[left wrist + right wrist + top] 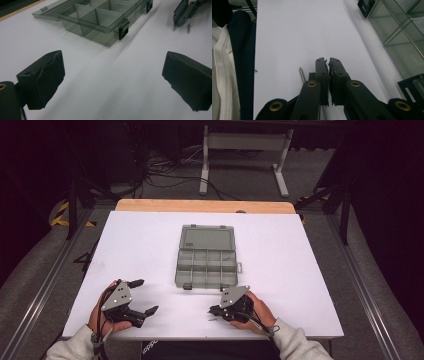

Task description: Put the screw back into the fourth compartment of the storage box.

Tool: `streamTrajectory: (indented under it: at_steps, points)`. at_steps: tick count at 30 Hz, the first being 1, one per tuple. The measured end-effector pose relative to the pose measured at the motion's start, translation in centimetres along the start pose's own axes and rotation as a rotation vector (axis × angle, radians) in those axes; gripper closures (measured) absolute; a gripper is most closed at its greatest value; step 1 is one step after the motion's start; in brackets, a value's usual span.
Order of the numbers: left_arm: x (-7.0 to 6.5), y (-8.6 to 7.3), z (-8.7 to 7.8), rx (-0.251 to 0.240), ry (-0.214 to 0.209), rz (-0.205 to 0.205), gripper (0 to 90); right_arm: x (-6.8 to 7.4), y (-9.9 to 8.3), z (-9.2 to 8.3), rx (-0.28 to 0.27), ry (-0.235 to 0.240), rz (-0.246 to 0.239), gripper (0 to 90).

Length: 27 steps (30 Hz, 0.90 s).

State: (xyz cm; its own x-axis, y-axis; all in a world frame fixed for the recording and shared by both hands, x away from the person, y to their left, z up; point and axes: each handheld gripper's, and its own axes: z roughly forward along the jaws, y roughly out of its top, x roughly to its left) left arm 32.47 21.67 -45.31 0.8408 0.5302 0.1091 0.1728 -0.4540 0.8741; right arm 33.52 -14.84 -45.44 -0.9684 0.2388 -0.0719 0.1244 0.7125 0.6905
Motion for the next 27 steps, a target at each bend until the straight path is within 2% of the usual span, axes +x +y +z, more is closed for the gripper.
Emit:
streamTrajectory:
  at_steps: [4, 14, 22, 27]
  points:
    - [-0.1, 0.0, 0.0, -0.003, 0.003, -0.001, 4.9, -0.1, 0.0, -0.2, -0.004, -0.017, 0.0, 86.6]
    - [0.0, 0.0, -0.1, -0.002, 0.006, -0.005, 4.9, -0.4, 0.6, -1.6, -0.059, -0.064, -0.006, 86.6]
    - [0.0, 0.0, -0.1, -0.002, 0.008, -0.001, 4.9, -1.2, 1.2, -3.6, -0.122, -0.116, 0.005, 86.6]
    - [-0.1, 0.0, -0.1, -0.002, 0.009, -0.002, 4.9, -1.6, 1.2, -4.2, -0.141, -0.138, 0.012, 86.6]
